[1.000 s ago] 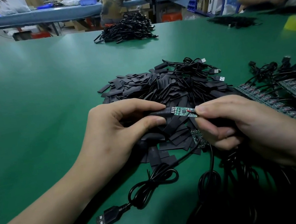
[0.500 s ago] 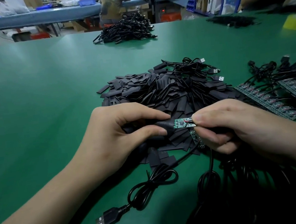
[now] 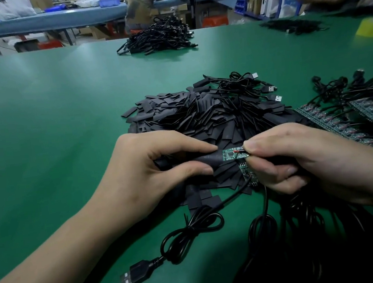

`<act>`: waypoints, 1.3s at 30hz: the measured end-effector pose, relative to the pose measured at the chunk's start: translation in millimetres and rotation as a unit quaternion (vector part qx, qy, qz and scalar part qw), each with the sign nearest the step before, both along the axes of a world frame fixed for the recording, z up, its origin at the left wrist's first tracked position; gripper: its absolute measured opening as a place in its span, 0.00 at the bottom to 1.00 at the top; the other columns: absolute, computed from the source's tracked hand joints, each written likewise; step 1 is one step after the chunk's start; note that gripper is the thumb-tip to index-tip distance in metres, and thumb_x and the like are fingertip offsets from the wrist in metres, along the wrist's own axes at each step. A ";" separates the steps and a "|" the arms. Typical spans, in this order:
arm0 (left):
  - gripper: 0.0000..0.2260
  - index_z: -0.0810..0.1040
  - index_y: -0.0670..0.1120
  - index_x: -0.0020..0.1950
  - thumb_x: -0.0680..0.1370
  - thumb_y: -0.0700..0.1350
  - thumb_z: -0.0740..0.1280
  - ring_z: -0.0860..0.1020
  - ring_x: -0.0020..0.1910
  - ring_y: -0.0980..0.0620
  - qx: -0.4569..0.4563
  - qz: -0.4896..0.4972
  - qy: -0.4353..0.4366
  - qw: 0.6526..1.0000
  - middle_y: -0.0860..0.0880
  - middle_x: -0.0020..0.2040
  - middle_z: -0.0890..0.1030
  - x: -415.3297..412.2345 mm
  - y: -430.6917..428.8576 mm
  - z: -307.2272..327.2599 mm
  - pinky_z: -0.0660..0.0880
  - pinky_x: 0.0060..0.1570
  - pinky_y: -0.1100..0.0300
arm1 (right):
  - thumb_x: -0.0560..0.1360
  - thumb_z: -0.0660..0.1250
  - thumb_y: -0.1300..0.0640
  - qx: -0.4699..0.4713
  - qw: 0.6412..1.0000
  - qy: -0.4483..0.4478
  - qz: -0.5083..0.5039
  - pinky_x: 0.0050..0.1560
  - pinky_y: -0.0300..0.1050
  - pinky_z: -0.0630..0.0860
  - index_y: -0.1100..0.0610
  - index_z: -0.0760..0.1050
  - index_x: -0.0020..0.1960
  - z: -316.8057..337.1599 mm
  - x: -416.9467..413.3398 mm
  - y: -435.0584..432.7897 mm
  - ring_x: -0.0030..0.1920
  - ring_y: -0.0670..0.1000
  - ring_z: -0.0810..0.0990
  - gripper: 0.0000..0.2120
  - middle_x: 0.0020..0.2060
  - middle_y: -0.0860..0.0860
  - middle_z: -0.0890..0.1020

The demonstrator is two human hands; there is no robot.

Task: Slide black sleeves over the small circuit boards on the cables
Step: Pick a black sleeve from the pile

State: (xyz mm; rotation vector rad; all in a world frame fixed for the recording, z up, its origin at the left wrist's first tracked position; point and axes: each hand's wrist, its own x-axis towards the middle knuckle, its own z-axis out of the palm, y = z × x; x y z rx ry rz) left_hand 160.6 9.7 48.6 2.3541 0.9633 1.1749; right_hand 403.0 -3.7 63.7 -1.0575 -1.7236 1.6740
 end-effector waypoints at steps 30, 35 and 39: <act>0.08 0.86 0.48 0.54 0.75 0.45 0.73 0.82 0.46 0.57 0.028 -0.003 -0.030 0.999 0.54 0.46 0.83 13.7 -13.3 -1.1 0.74 0.49 0.66 | 0.79 0.58 0.50 0.003 0.998 0.013 0.055 0.24 0.31 0.59 0.51 0.73 0.30 4.4 -6.8 -5.5 0.24 0.44 0.58 0.20 0.25 0.49 0.61; 0.08 0.86 0.48 0.54 0.75 0.45 0.73 0.82 0.47 0.57 0.031 -0.004 -0.028 0.999 0.54 0.47 0.83 14.1 -14.0 0.3 0.74 0.49 0.66 | 0.79 0.58 0.50 0.011 0.998 0.003 0.057 0.25 0.33 0.58 0.50 0.72 0.29 5.4 -7.3 -5.6 0.25 0.46 0.58 0.20 0.25 0.48 0.62; 0.08 0.86 0.46 0.54 0.75 0.44 0.74 0.81 0.45 0.58 0.052 -0.003 -0.004 0.999 0.53 0.45 0.83 15.5 -14.8 -0.6 0.73 0.48 0.67 | 0.79 0.59 0.49 -0.004 0.998 0.011 0.056 0.24 0.31 0.58 0.51 0.73 0.30 2.8 -8.6 -6.5 0.23 0.43 0.58 0.19 0.25 0.48 0.62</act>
